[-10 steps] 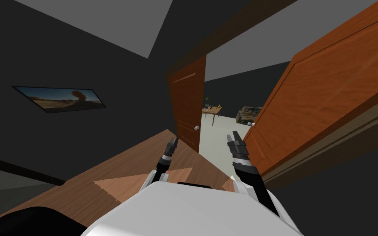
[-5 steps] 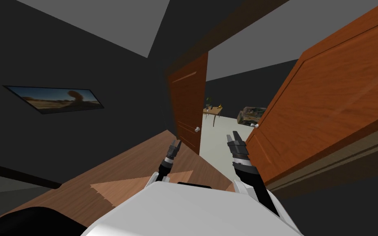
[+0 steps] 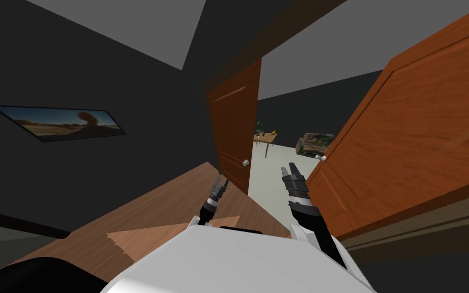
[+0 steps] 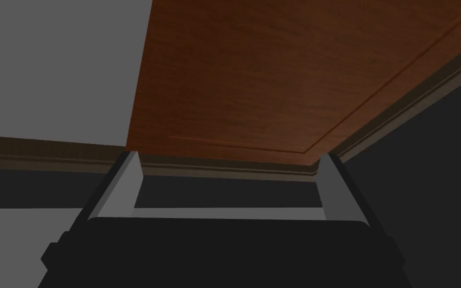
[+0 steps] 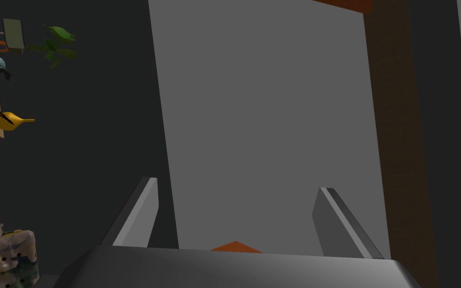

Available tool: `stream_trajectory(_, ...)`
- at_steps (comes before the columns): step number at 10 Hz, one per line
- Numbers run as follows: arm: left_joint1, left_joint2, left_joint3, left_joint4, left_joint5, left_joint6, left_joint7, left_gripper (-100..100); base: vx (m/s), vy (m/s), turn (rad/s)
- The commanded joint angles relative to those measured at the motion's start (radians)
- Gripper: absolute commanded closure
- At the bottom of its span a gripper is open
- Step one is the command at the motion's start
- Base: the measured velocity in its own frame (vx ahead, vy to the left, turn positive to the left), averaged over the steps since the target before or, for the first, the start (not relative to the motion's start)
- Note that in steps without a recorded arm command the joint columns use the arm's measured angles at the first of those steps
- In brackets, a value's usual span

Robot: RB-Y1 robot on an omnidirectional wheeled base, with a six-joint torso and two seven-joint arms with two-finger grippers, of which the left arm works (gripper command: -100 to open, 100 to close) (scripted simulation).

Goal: Push the door open

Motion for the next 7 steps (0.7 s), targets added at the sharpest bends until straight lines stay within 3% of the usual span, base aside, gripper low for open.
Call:
stream_trajectory(1,-0.001,-0.002,-0.008,0.032,-0.018,-0.011,-0.028,-100,0.101,0.003,0.011)
stream_trajectory(7,-0.016,-0.018,-0.043,0.180,-0.103,-0.051,-0.149,-100,0.125,0.010,0.014)
